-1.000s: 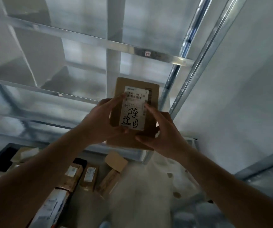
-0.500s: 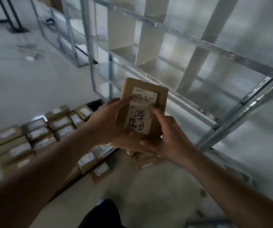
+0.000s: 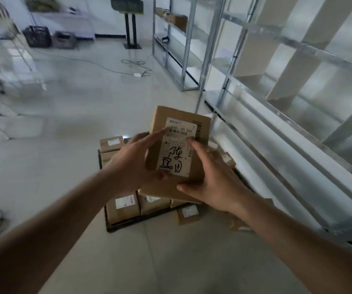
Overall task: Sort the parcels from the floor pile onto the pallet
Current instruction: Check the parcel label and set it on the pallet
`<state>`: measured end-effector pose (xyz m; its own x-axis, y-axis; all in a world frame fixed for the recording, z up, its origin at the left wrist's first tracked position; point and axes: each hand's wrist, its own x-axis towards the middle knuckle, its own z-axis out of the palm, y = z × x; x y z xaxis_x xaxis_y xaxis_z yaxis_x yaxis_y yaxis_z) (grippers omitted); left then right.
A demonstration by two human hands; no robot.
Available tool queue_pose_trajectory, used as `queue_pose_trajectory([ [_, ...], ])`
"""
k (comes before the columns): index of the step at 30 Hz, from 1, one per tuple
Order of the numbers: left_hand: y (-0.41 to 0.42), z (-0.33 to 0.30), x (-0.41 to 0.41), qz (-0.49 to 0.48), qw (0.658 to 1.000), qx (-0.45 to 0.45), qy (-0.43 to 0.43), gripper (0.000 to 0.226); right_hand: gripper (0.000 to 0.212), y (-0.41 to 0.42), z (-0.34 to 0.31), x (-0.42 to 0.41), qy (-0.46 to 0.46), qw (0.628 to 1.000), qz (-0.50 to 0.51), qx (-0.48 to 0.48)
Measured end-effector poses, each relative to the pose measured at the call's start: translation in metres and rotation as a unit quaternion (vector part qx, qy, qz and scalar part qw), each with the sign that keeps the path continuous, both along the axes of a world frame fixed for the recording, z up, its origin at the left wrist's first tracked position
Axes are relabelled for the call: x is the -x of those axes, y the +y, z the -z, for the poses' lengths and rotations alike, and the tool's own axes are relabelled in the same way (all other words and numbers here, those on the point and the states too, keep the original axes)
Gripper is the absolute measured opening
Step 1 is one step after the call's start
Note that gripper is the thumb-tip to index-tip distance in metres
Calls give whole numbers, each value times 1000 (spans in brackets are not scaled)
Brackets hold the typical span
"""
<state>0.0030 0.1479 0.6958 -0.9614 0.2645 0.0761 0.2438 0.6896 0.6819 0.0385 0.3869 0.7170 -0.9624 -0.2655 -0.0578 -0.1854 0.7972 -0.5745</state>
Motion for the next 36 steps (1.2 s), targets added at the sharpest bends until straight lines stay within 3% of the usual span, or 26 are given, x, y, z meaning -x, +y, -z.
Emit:
queue_pose_trajectory([
  [9, -200, 15, -28, -8, 1000, 17, -25, 114, 119, -203, 25, -15, -48, 999, -14, 16],
  [15, -279, 26, -10, -18, 999, -4, -49, 114, 120, -279, 31, 12, -73, 997, -26, -10],
  [36, -449, 62, 273, -25, 995, -6, -100, 109, 122, -449, 72, 308, -117, 991, -53, -23],
])
